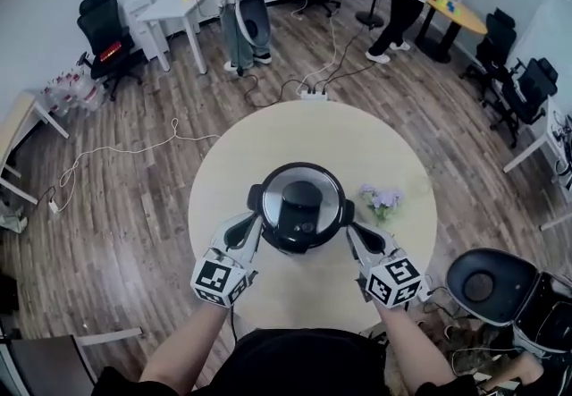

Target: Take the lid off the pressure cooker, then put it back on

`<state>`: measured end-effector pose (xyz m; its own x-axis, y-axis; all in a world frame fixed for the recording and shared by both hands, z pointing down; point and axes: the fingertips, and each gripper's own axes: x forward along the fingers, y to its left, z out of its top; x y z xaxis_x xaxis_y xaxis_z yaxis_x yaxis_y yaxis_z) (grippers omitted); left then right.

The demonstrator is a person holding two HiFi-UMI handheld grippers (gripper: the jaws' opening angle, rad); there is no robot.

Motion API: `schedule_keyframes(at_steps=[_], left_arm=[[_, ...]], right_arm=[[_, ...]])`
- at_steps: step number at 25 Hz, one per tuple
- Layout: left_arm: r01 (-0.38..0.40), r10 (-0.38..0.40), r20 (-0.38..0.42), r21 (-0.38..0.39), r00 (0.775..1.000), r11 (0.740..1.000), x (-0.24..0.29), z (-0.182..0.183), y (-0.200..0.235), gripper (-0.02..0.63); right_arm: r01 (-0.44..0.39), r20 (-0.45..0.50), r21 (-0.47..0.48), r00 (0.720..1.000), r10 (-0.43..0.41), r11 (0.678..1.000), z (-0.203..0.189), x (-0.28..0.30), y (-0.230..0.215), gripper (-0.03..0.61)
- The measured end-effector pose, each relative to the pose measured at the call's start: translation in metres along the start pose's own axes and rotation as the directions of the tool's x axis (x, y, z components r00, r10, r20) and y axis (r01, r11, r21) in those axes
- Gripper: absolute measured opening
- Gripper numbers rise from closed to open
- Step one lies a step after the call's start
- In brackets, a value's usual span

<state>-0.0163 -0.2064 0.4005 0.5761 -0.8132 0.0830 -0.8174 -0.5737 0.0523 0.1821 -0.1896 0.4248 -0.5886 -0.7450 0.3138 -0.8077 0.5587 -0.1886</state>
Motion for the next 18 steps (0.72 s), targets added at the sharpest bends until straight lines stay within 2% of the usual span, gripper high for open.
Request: schedule_keyframes(at_steps=[4, 7, 12, 18], left_arm=[[-0.017, 0.013, 0.069, 0.046, 0.998, 0.999, 0.014, 0.045, -0.012, 0.002], [-0.042, 0.034, 0.112, 0.073, 0.993, 0.996, 0.017, 0.073, -0.014, 0.002], [-0.086, 0.074, 0.136, 0.084, 0.988, 0.993, 0.014, 0.090, -0.019, 0.000], [-0.116, 0.105, 0.134, 0.076, 0.985, 0.990, 0.008, 0.089, -0.009, 0.000]], right_arm=[[0.055, 0.198, -0.016, 0.979, -0.051, 0.998, 0.044, -0.012, 0.009, 0.011], [0.094, 0.289, -0.023, 0.954, -0.083, 0.995, 0.070, -0.018, 0.012, 0.009], [0.125, 0.365, -0.003, 0.924, -0.115, 0.992, 0.087, -0.029, 0.006, 0.009], [0.152, 0.390, -0.020, 0.911, -0.132, 0.988, 0.097, -0.027, 0.001, 0.008]])
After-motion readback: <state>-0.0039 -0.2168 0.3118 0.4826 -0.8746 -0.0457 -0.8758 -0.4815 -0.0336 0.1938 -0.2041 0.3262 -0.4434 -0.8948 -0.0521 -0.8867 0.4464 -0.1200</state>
